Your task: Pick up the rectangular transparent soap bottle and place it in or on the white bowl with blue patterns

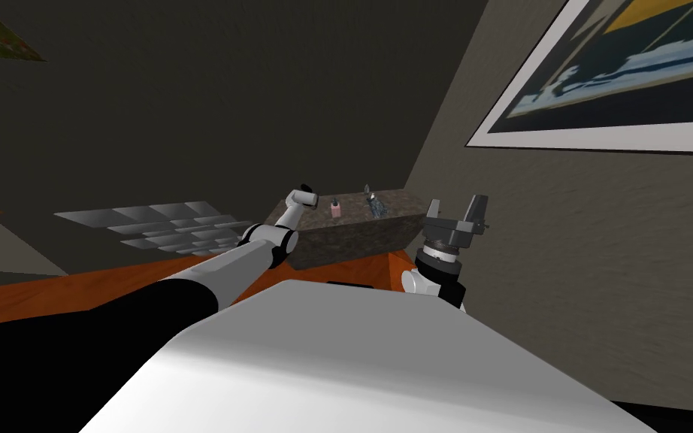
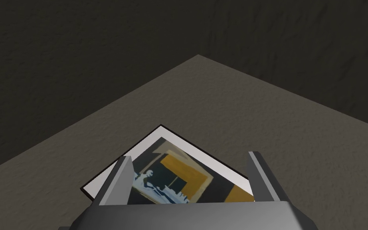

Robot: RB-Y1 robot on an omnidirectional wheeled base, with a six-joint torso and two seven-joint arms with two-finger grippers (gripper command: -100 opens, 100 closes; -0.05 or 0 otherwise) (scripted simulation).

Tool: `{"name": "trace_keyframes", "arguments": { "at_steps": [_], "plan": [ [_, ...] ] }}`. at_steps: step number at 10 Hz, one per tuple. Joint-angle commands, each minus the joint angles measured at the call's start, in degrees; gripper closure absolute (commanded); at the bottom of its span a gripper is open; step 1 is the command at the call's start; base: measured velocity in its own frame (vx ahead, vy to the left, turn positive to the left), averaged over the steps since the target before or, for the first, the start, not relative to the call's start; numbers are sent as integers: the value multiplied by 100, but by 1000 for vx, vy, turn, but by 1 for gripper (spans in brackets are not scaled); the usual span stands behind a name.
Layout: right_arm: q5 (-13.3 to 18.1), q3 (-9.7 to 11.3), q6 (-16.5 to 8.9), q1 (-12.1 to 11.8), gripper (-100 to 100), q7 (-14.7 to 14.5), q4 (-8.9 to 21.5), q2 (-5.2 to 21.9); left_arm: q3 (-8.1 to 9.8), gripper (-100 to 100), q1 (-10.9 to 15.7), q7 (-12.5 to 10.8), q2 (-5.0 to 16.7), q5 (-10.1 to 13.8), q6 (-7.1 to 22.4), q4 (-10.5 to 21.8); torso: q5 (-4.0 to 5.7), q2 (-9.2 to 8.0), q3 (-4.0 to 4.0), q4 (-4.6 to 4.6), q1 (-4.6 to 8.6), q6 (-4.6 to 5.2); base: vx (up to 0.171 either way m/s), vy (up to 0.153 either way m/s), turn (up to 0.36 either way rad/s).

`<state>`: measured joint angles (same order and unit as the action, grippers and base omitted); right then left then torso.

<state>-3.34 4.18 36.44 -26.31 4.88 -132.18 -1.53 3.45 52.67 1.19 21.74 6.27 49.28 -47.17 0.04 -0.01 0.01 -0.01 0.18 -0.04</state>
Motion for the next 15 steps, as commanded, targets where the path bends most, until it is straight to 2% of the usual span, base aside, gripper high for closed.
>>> {"name": "trace_keyframes", "arguments": {
  "at_steps": [1,2,3,4,5,6,7,8,9,10,11,15],
  "plan": [
    [0,0,0,0,0,0,0,0,3,-100,100,4,6,9,72,179,0,0,0,0,0,0,0,-16,2],
    [0,0,0,0,0,0,0,0,31,-100,352,25,50,76,346,400,-2,0,0,0,-10,-1,8,-33,-71],
    [0,0,0,0,0,0,0,0,31,-100,388,25,50,76,355,512,-1,2,-1,0,-5,2,7,-35,-39],
    [0,0,0,0,0,0,0,0,58,-100,625,45,94,141,588,716,-1,2,-1,-1,-5,-1,6,-51,-63],
    [0,0,0,0,0,0,0,0,58,-100,660,45,94,141,618,826,0,2,-1,0,2,1,9,-41,-35],
    [0,0,0,0,0,0,0,0,85,-100,910,64,137,204,842,1051,0,3,-2,-1,-1,0,14,-47,-70],
    [0,0,0,0,0,0,0,0,85,-100,915,64,137,204,859,1120,0,4,-2,-1,1,1,16,-38,-34],
    [0,0,0,0,0,0,0,0,111,-100,1149,83,183,266,1076,1310,-1,5,-3,-2,-3,-1,16,-49,-52],
    [0,0,0,0,0,0,0,0,111,-100,1155,83,183,266,1076,1394,0,5,-3,-1,1,1,15,-38,-31],
    [0,0,0,0,0,0,0,0,137,-100,1372,100,228,325,1269,1534,-1,5,-3,-2,-3,-1,20,-36,-73],
    [0,0,0,0,0,0,0,0,137,-100,1376,100,228,325,1269,1643,-1,6,-3,-1,-3,1,18,-28,-34],
    [0,0,0,0,0,0,0,0,227,-100,2037,160,382,529,1806,2406,2,13,-8,-3,11,1,38,-60,-82]
  ]
}}
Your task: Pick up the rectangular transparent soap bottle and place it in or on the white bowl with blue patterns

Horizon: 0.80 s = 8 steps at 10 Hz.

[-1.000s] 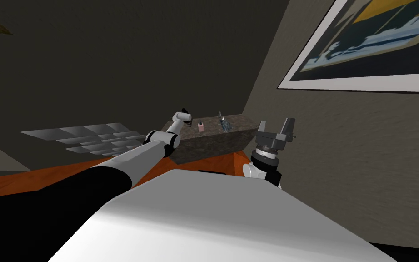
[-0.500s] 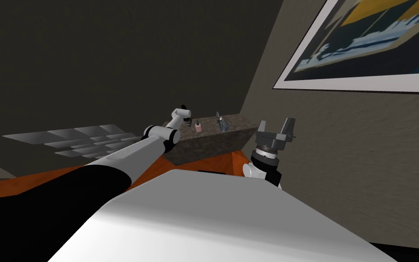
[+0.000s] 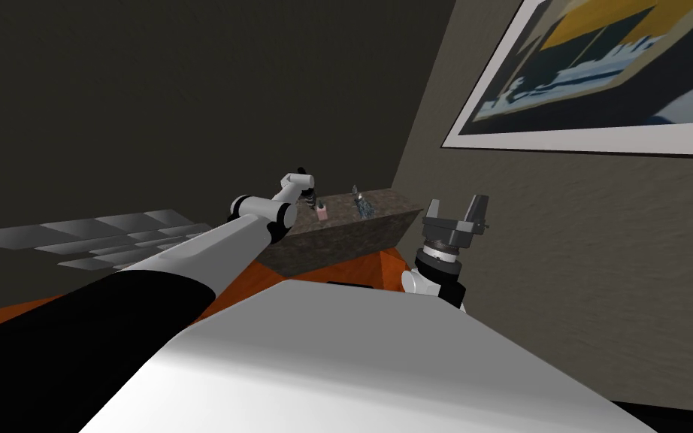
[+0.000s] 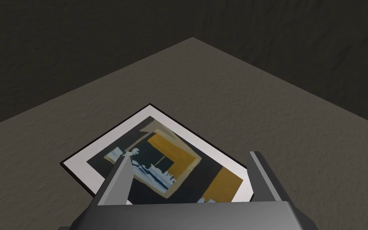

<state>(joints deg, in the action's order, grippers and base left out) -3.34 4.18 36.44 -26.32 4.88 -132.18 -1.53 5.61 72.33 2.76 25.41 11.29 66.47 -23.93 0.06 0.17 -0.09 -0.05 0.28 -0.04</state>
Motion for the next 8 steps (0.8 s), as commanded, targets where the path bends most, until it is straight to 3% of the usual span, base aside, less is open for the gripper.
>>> {"name": "trace_keyframes", "arguments": {
  "at_steps": [1,4,7,8],
  "plan": [
    [0,0,0,0,0,0,0,0,28,-100,178,14,47,67,167,243,0,0,0,0,0,0,68,-49,-56],
    [0,0,0,0,0,0,0,0,53,-100,320,31,104,125,267,435,-5,-7,4,1,-17,-2,37,-27,-39],
    [0,-1,0,0,0,0,0,1,57,-100,314,25,112,132,308,404,-7,-7,4,1,-25,-3,29,-10,-12],
    [0,-1,0,0,0,0,0,1,57,0,320,26,113,134,308,412,-8,-13,6,1,-27,-4,0,0,0]
  ]
}}
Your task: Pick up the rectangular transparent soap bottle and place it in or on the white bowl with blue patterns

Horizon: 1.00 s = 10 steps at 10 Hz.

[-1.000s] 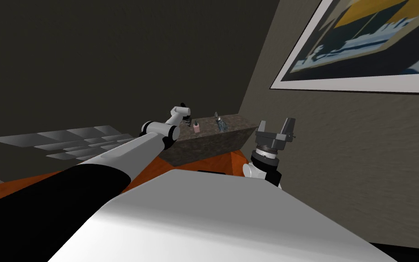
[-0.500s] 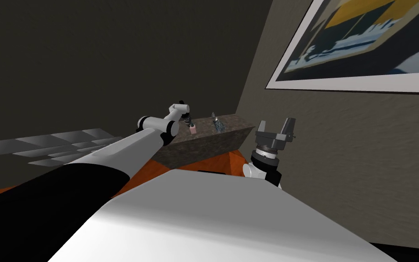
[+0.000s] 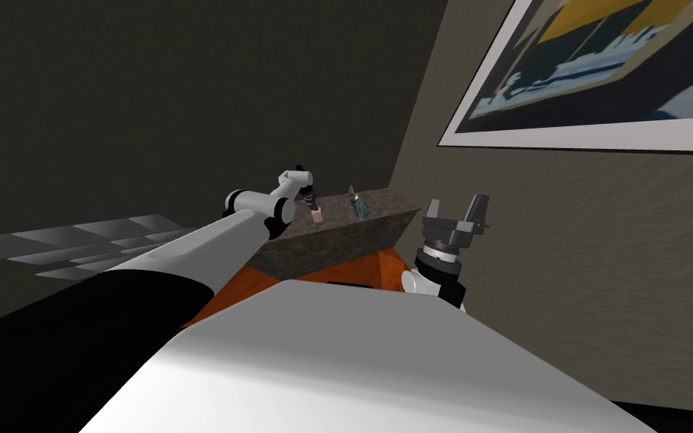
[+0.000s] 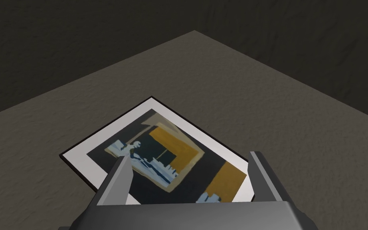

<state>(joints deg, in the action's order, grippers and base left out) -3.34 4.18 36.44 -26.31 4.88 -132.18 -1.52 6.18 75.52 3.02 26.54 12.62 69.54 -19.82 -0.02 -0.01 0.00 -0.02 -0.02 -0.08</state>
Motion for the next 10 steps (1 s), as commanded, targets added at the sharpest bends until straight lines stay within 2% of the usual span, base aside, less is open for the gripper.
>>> {"name": "trace_keyframes", "arguments": {
  "at_steps": [1,2,3,5,7,8,9,10],
  "plan": [
    [0,0,0,0,0,0,0,0,77,-100,-166,196,176,82,-105,16,0,0,0,0,0,0,19,-55,-81],
    [0,1,0,0,0,0,0,0,77,-100,-166,196,176,82,-105,-195,1,3,-2,-2,14,0,26,-72,-22],
    [0,0,0,0,0,0,0,-1,77,-100,-166,196,176,82,-105,-49,6,5,-2,0,23,1,24,-39,10],
    [0,0,0,0,0,0,0,0,97,-100,-207,245,220,102,-131,21,2,3,-2,-1,8,0,12,-17,-12],
    [0,0,0,0,0,0,0,0,193,-100,-415,490,439,205,-262,41,2,1,-1,-1,12,0,22,-65,-57],
    [0,1,0,0,0,0,0,-1,193,-100,-523,490,439,205,-135,-564,4,4,-3,-2,23,0,33,-57,-3],
    [0,0,0,0,0,0,0,0,193,-100,-514,490,439,205,-133,-657,7,7,-3,0,21,2,20,-17,3],
    [0,0,0,0,0,0,0,0,193,-100,-415,490,439,205,-262,-304,5,5,-2,1,11,2,0,0,0]
  ]
}}
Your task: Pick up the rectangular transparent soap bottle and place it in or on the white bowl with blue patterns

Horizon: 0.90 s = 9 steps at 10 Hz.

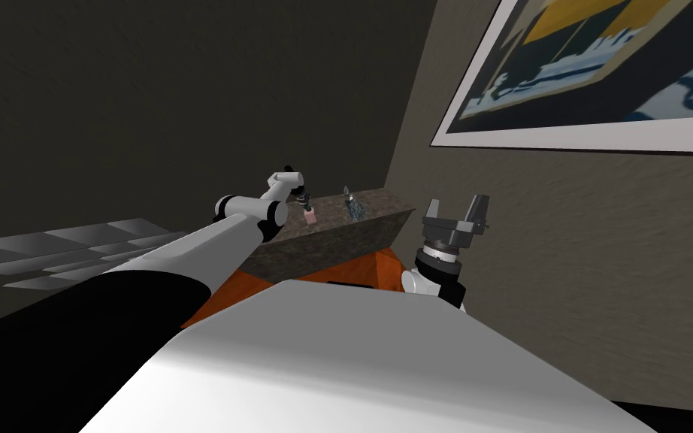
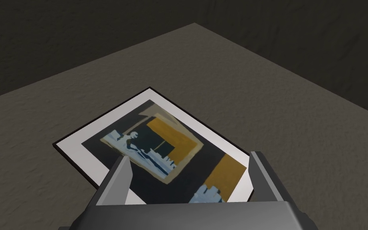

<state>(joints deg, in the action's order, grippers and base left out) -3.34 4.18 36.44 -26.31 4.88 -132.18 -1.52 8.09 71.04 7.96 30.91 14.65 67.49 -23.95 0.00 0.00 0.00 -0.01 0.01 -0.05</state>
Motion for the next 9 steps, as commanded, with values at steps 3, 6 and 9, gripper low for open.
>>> {"name": "trace_keyframes", "arguments": {
  "at_steps": [3,6,9],
  "plan": [
    [0,0,0,0,0,0,0,0,2,-100,33,-4,1,2,-56,521,-2,-3,2,1,-5,-1,-2,5,-1],
    [0,0,0,0,0,0,0,0,8,100,-1,7,10,8,-67,387,-6,-6,-1,-9,-4,-5,4,2,-4],
    [0,0,0,0,0,0,0,0,10,100,28,6,22,7,-96,361,-19,-5,-12,-29,-13,-11,0,0,0]
  ]
}}
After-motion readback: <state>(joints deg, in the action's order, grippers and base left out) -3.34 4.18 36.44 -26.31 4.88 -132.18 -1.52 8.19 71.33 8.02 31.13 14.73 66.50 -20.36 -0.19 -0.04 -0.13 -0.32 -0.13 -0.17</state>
